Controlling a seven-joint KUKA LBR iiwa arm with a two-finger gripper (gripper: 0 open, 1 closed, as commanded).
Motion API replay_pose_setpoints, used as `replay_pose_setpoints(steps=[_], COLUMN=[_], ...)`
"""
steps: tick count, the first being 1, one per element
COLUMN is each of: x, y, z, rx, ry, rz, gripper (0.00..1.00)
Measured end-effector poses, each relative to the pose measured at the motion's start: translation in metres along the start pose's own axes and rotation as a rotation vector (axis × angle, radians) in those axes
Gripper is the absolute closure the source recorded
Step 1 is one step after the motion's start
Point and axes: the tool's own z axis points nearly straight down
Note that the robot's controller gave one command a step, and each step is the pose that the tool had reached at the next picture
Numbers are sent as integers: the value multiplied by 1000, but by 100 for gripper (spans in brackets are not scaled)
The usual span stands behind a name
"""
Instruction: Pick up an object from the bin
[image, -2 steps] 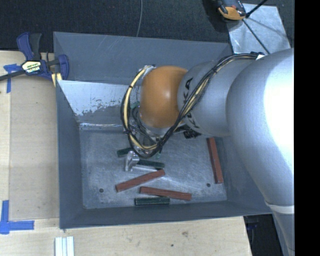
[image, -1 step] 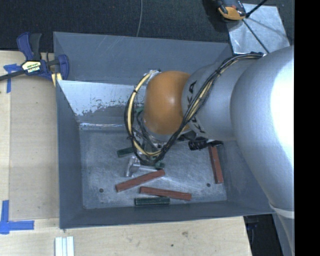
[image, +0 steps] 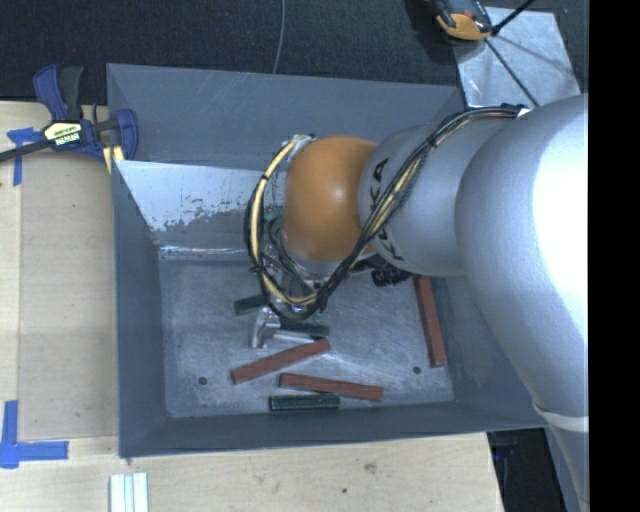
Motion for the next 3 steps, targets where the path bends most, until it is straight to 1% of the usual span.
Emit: replay_pose_setpoints(steps=[1,3], x=[-21,-20], y=[-37,-37], z=[9,7], rx=[-12,-11], ry=[-5,-6], rz=[167,167], gripper=[100,100])
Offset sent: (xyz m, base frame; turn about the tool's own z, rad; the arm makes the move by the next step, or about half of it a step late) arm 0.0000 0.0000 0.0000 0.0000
